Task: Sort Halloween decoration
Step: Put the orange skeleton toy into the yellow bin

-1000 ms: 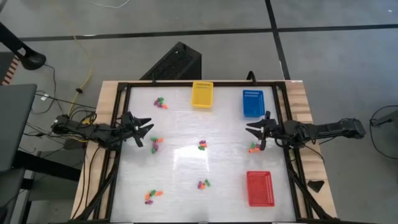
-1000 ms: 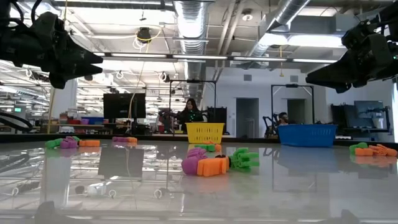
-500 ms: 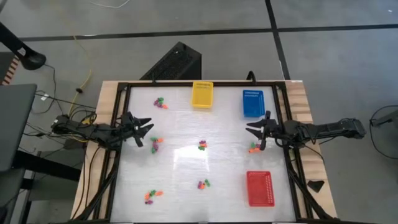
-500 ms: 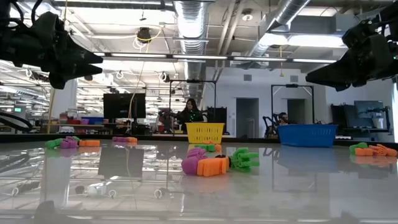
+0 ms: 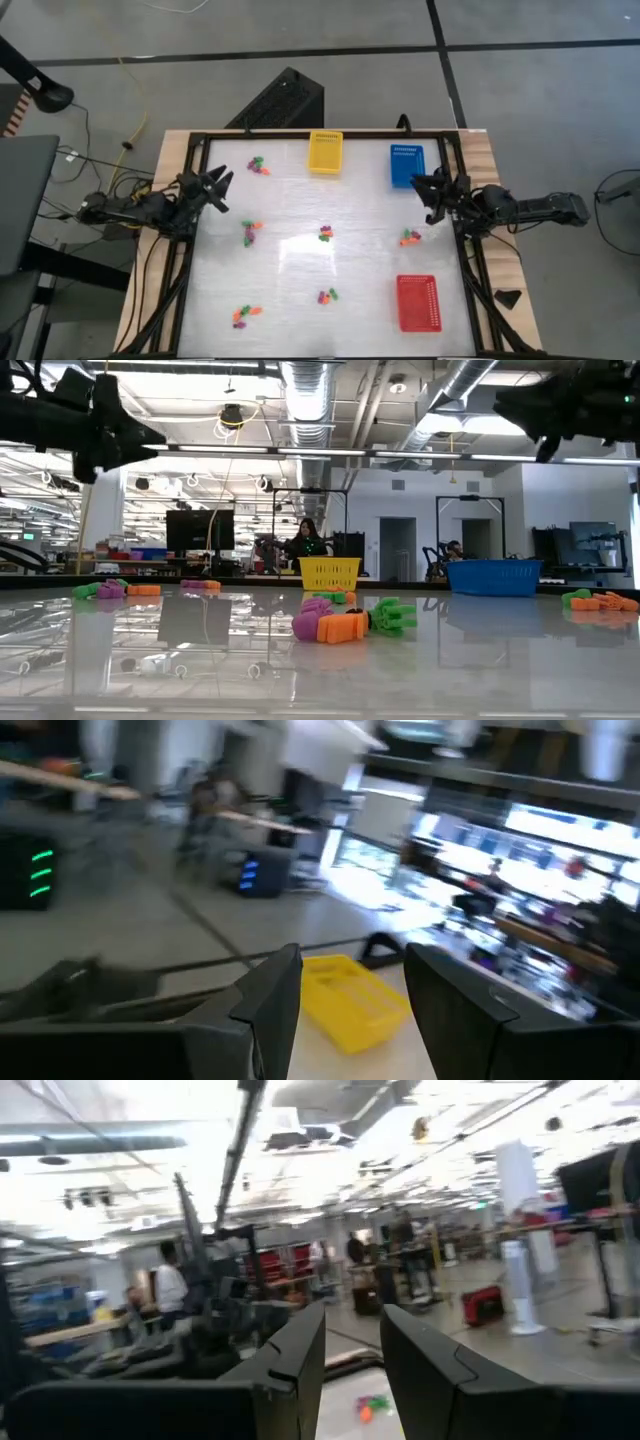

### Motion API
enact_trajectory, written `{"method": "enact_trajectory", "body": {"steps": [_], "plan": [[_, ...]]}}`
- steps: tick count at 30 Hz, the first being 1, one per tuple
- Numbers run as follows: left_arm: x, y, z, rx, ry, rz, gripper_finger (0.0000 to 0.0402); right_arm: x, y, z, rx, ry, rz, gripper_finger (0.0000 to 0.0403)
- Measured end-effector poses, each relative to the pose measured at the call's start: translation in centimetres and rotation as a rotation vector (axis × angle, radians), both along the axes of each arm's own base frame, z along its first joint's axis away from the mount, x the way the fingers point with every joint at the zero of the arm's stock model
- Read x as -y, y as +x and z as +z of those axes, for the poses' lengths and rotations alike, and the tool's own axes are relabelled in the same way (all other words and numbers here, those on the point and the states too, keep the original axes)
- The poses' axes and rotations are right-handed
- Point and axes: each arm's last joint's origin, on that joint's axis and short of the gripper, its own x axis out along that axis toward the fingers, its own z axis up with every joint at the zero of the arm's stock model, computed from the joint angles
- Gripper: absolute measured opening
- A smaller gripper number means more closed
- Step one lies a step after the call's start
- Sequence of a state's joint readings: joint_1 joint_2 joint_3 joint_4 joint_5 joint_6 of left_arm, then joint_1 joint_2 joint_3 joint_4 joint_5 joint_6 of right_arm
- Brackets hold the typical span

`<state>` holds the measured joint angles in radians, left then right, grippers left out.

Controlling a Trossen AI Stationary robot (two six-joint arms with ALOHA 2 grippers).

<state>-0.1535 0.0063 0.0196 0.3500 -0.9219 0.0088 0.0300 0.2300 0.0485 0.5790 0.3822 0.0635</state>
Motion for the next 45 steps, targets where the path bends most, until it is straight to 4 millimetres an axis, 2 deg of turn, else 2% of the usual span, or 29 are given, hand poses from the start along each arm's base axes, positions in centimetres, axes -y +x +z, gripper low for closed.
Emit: {"method": "enact_trajectory", "body": {"steps": [3,6,10,13,16,20,26,30,37,41,45], "plan": [[0.1,0.3,0.2,-0.015,0.095,-0.123,0.0169,0.0,1.3,1.1,-0.067,0.007,0.03,0.0131],[-0.1,0.2,0.6,-0.008,0.118,-0.125,0.0169,-0.1,3.8,2.3,-0.178,-0.006,0.025,0.0131],[-0.5,-0.1,1.2,-0.052,0.176,-0.064,0.0169,-0.2,8.7,4.1,-0.323,-0.066,0.013,0.0131],[-0.6,-0.3,2.0,-0.073,0.209,-0.037,0.0169,-0.4,13.3,5.2,-0.405,-0.131,0.016,0.0131],[-0.5,-0.2,1.8,-0.154,0.214,-0.069,0.0169,-0.6,17.8,4.8,-0.529,-0.208,0.017,0.0131],[-0.4,0.0,1.1,-0.214,0.193,-0.117,0.0169,-0.9,23.5,4.2,-0.599,-0.272,0.017,0.0131],[-0.4,0.2,0.8,-0.236,0.169,-0.134,0.0169,-0.8,31.7,2.0,-0.643,-0.292,0.19,0.0131],[-0.4,0.3,0.7,-0.238,0.147,-0.142,0.0169,0.2,36.1,0.3,-0.655,-0.22,0.249,0.0131],[-0.4,0.3,0.5,-0.242,0.128,-0.148,0.0169,2.4,40.5,-2.3,-0.628,-0.156,0.372,0.015],[-0.4,0.3,0.3,-0.256,0.127,-0.147,0.0169,3.2,41.8,-4.4,-0.641,-0.135,0.472,0.0177],[-0.4,0.3,0.3,-0.268,0.127,-0.144,0.0169,3.6,42.9,-5.8,-0.642,-0.137,0.472,0.0198]]}}
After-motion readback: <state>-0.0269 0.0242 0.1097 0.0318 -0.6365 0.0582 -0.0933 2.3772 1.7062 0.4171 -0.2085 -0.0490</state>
